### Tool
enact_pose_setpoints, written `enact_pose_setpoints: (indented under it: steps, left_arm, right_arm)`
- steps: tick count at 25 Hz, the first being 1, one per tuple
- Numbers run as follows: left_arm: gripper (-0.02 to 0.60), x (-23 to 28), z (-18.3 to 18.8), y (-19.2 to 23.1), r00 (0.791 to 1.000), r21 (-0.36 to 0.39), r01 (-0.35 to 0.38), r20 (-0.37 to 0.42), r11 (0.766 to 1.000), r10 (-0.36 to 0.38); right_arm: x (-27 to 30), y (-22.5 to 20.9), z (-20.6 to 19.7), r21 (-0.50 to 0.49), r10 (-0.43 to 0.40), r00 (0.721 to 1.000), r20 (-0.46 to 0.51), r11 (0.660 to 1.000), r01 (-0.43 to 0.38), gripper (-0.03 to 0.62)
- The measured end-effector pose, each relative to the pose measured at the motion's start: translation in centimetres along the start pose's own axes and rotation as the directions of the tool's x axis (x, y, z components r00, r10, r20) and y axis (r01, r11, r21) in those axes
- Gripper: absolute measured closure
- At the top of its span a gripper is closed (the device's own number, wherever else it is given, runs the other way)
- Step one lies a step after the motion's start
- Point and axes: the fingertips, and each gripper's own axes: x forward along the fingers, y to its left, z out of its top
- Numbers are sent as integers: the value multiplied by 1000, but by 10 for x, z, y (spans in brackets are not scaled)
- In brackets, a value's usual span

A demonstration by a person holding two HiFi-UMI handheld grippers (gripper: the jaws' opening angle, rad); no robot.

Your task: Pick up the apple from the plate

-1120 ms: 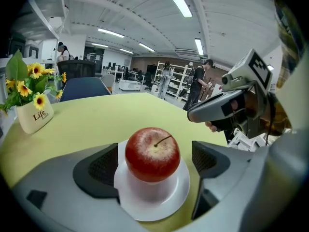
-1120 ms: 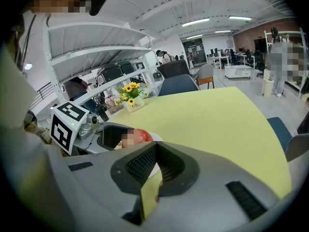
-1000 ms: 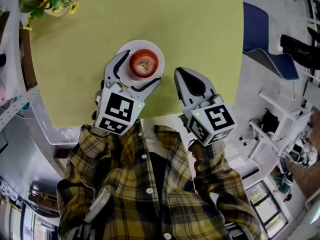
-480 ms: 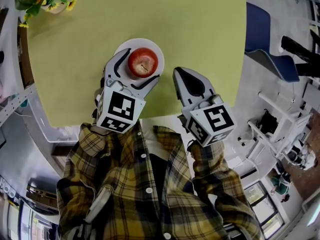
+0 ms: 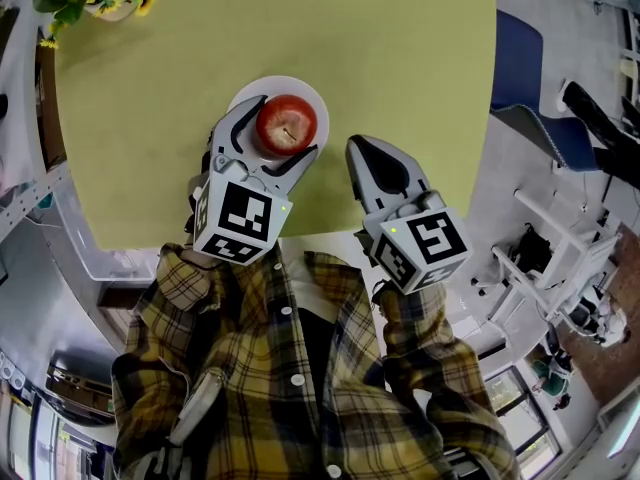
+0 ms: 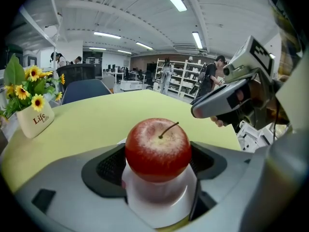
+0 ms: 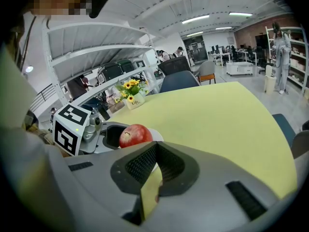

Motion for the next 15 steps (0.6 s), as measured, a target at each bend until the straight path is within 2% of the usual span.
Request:
enact_pose_setpoints:
  steps: [15]
  left_arm:
    - [170,-14,7,-4,1000,-3,12,-18,1000,-12]
  right_arm:
    - [1,11,17,-36,42,999,19,998,-41,597]
